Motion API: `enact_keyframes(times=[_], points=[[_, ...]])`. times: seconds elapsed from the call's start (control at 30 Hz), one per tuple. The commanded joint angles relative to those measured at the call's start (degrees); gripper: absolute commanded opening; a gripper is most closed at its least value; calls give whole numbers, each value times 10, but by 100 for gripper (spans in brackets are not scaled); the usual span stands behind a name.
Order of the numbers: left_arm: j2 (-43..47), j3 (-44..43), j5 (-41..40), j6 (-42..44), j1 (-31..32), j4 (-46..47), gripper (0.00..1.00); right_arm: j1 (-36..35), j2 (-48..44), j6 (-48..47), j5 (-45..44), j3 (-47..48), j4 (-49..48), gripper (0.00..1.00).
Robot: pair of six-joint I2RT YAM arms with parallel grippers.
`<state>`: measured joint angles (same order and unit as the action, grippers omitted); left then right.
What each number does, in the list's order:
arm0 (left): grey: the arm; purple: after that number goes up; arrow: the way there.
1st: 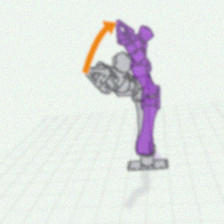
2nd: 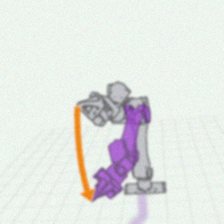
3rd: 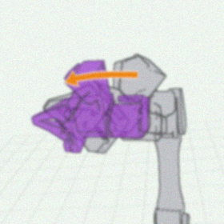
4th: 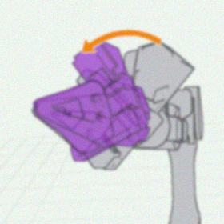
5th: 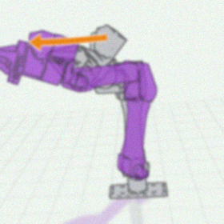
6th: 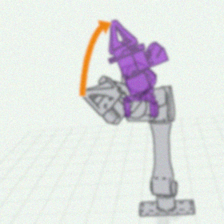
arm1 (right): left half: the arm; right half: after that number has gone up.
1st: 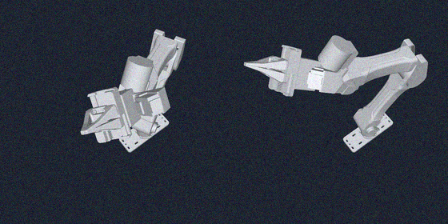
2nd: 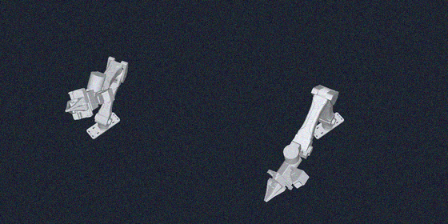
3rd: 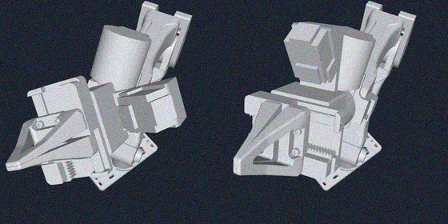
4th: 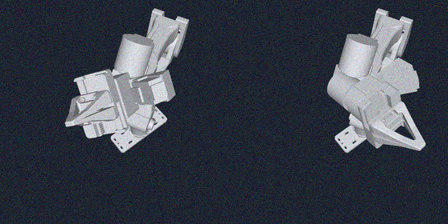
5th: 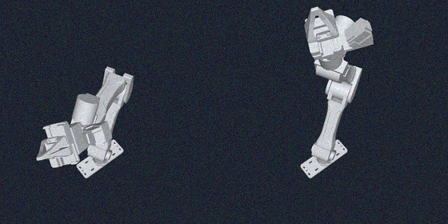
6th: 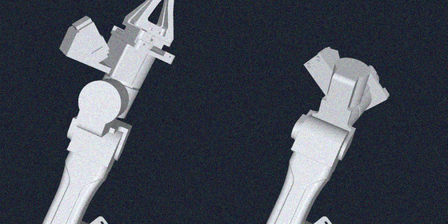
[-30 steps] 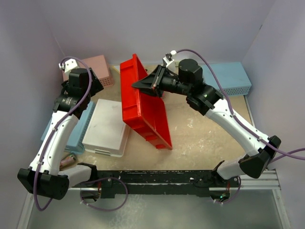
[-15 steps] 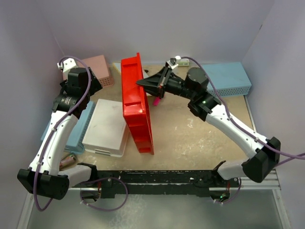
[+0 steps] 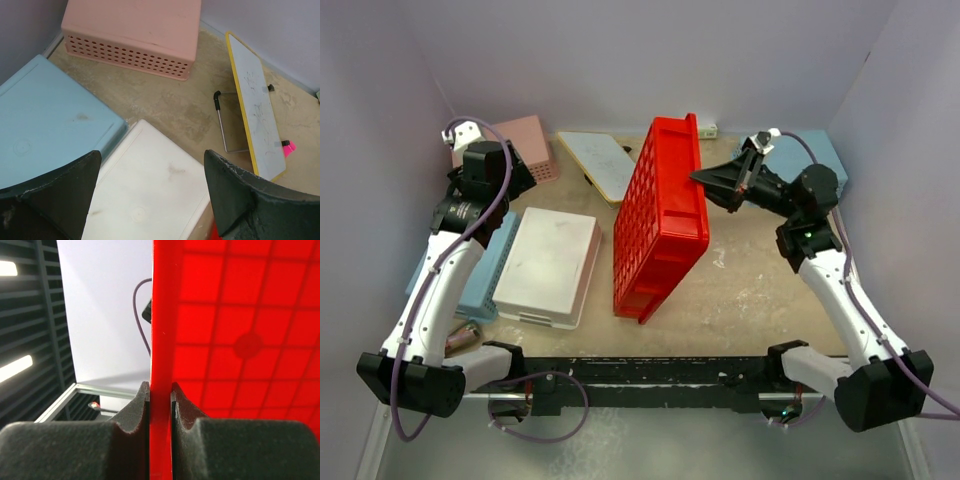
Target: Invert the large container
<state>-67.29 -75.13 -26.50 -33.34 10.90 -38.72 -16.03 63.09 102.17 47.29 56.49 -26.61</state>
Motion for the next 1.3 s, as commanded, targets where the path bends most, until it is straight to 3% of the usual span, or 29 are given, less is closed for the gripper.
enact_keyframes(times=[0.0, 0.23, 0.4, 0.57, 0.8, 1.0, 1.27], points=[[3, -22, 4, 10, -4, 19, 81, 63, 10, -126, 208, -30, 64, 8], [-2, -15, 11, 10, -4, 24, 81, 164, 5, -470, 265, 10, 468, 21], [-6, -6, 35, 8, -4, 30, 81, 191, 23, -574, 209, 50, 600, 29], [2, 17, 82, 3, -4, 37, 81, 211, 59, -693, 92, 146, 752, 36], [33, 115, 245, -18, 12, 72, 80, 230, 60, -703, 0, 182, 780, 40], [37, 176, 226, -47, 120, 94, 80, 249, 60, -719, -98, 215, 819, 41], [27, 220, 195, -72, 170, 114, 80, 270, 59, -738, -257, 274, 863, 47]])
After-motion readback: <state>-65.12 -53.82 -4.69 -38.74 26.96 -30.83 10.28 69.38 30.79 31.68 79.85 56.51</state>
